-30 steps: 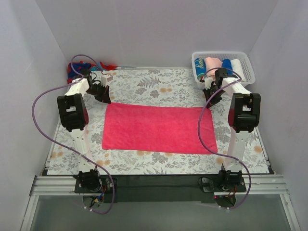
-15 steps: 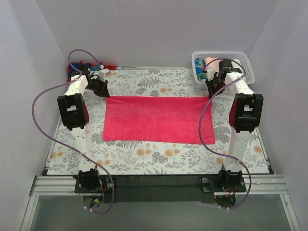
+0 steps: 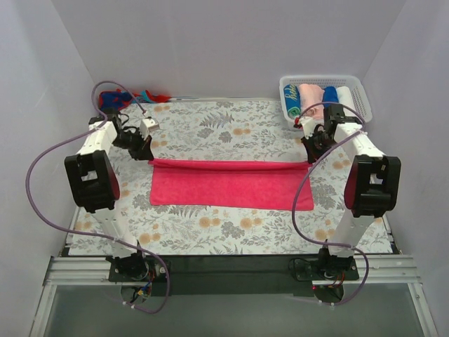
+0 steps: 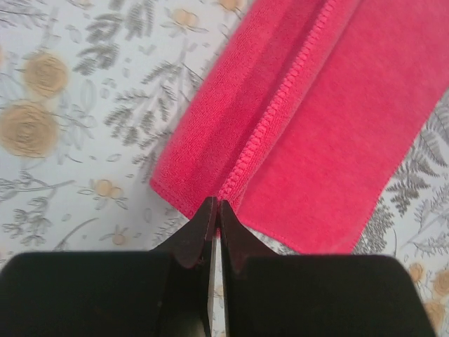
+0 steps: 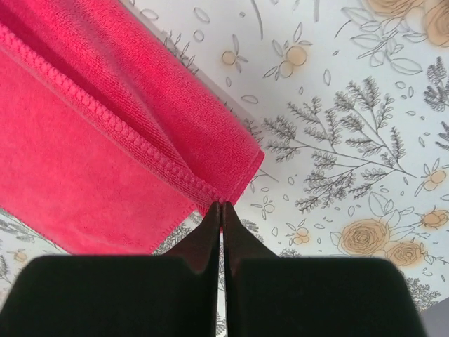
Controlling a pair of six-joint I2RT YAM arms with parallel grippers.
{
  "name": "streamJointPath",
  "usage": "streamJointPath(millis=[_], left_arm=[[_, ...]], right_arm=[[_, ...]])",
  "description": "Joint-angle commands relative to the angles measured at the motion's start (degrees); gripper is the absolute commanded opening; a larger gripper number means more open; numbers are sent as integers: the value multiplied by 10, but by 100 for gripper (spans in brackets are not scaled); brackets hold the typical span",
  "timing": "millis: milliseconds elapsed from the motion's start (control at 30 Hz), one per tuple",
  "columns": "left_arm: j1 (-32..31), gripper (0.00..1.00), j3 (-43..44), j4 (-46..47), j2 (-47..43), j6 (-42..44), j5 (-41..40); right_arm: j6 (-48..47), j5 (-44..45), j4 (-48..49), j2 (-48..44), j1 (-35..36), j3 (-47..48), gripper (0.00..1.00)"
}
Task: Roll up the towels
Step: Fold the towel
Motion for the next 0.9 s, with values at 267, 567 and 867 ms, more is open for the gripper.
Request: streamJointPath(millis=[267, 567, 867], left_arm=[[24, 0, -194, -47, -141, 201, -23], [23, 0, -239, 12, -122, 181, -57], [23, 0, -206, -14, -133, 180, -47]], right_arm=[[-104, 16, 2, -129, -9, -197, 1], [-98, 12, 14, -109, -8, -228, 1], [-104, 17, -13, -126, -3, -198, 1]])
